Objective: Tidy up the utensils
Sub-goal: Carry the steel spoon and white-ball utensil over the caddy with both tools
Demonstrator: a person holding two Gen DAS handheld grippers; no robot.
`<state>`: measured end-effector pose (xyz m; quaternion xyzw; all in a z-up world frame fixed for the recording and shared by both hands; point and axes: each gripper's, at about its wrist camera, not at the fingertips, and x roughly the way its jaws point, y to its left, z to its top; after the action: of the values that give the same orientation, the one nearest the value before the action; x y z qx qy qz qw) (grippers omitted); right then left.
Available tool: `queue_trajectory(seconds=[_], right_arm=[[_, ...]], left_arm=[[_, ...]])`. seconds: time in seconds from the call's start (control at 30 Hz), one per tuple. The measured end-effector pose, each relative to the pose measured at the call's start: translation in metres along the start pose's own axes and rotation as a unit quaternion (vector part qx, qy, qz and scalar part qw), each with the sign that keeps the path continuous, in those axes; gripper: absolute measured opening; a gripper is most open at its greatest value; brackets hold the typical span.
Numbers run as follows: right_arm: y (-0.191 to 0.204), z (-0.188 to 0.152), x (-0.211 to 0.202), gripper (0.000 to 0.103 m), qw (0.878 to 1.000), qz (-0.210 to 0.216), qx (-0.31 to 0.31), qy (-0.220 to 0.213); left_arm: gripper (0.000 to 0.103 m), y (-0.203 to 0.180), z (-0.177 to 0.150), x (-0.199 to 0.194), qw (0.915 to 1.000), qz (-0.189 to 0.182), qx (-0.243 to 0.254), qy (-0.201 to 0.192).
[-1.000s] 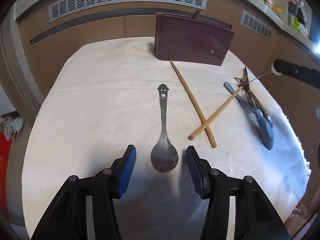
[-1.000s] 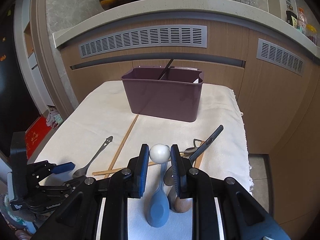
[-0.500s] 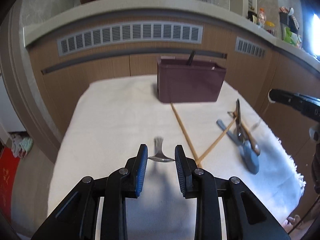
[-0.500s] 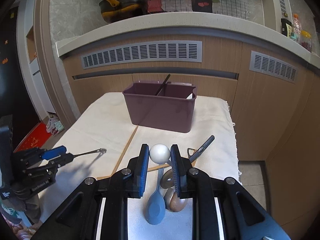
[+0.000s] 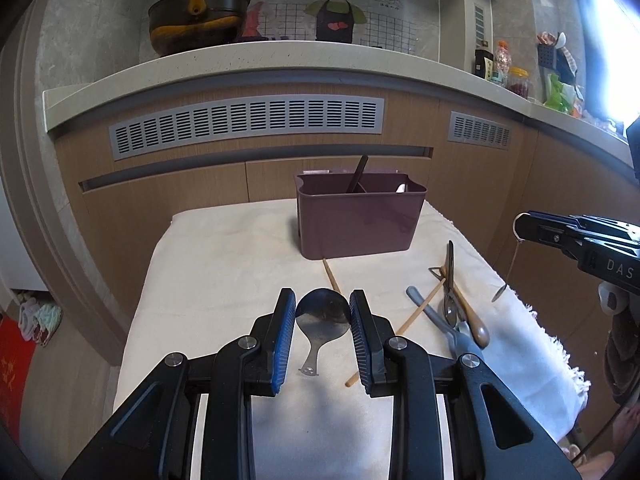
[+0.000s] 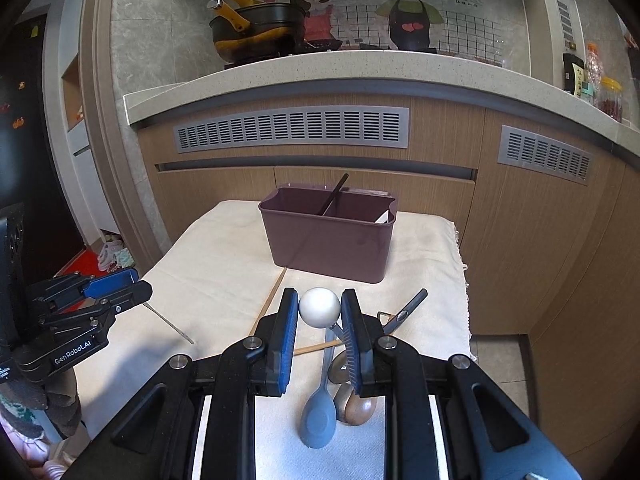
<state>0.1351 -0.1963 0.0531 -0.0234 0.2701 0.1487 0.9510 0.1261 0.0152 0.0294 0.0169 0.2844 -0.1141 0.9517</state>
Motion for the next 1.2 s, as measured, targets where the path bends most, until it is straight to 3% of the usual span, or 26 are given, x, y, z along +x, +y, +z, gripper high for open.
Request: queue_trajectory(seconds=[0.2, 0.3, 0.53, 0.7, 0.9, 1.2], right_arm=[[0.003, 0.009, -0.007, 0.020, 1.000, 0.001, -0.004, -0.008], [0.001, 0.031, -0.012, 0.020, 1.000, 0.020, -0.002, -0.014], [-0.006, 0.136, -0.044, 0.021, 0.994, 0.035, -0.018, -0.101], [-0.019, 0.183, -0.022, 0.021, 0.993, 0.035, -0.005, -0.115], [-0.038, 0.188, 0.051, 0.021, 0.995, 0.043, 0.025, -0.081], [-0.063, 0.149, 0.159, 0.021, 0.996, 0.058, 0.067, 0.015]], left_arm=[[0.029, -0.004, 0.012, -0.007, 0.9998, -0.015, -0.005, -0.010], [0.029, -0.007, 0.033, -0.010, 0.9993, -0.031, -0.004, -0.021], [0.029, -0.009, 0.150, -0.025, 0.9920, -0.069, 0.006, -0.105], [0.029, -0.008, 0.213, -0.012, 0.9861, -0.067, 0.018, -0.151], [0.029, 0.006, 0.236, 0.047, 0.9872, -0.086, -0.005, -0.134], [0.029, 0.015, 0.206, 0.148, 0.9927, -0.106, -0.024, -0.053]])
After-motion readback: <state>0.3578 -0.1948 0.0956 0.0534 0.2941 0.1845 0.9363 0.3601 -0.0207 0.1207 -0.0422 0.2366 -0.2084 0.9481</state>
